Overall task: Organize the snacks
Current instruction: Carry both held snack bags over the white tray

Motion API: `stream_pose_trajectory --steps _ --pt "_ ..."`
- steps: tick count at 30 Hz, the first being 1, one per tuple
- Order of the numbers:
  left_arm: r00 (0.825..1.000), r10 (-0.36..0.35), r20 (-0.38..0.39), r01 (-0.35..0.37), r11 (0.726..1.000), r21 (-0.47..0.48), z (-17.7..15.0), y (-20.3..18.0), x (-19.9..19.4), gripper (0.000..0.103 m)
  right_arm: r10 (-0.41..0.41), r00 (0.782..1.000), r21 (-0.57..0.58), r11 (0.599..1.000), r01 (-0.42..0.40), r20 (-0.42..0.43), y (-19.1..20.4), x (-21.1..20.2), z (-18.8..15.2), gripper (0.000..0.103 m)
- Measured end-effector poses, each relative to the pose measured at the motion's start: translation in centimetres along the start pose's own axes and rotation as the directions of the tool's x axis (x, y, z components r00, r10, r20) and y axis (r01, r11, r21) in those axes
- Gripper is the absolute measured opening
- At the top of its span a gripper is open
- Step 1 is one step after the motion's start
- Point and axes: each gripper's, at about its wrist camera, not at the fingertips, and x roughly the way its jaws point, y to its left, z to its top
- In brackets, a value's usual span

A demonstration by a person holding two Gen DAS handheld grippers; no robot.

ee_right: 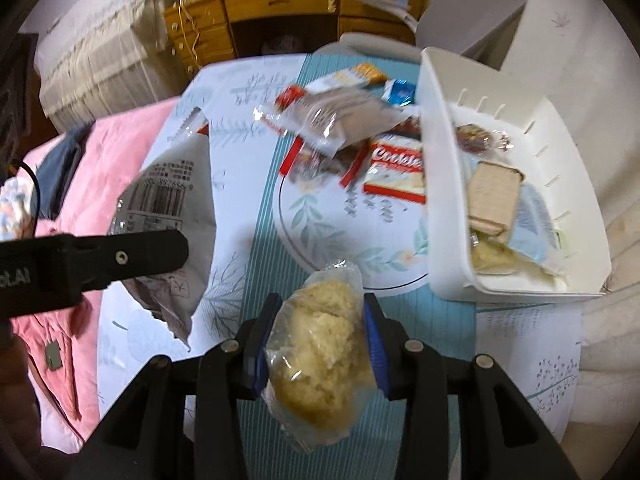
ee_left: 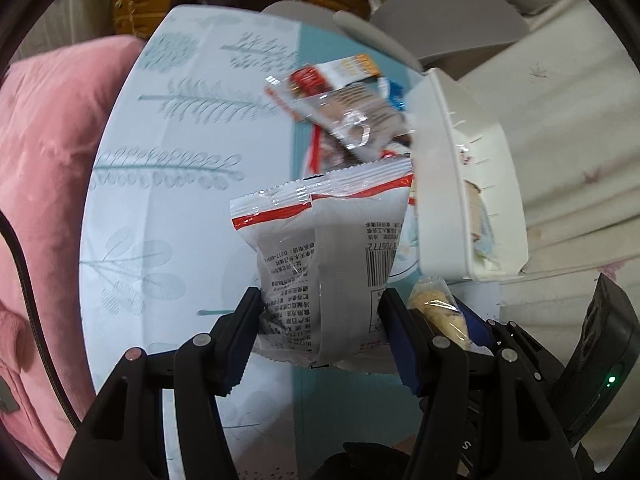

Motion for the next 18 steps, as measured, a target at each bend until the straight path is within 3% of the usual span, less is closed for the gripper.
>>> stream_pose_trajectory --steps 9,18 --pt "0.995 -0.040 0.094 0.038 0.999 0.028 -0.5 -5.3 -1.1 0.059 0.045 0.992 -0.010 0.999 -0.044 0.119 -4.2 -3.2 -0.1 0.041" --pt "0.984 -0.057 0.167 0.053 0.998 0.031 -0.3 -11.0 0.2 0.059 0.074 0.974 -0.033 0.997 -0.068 0.212 -10.2 -5.4 -0.2 0.041"
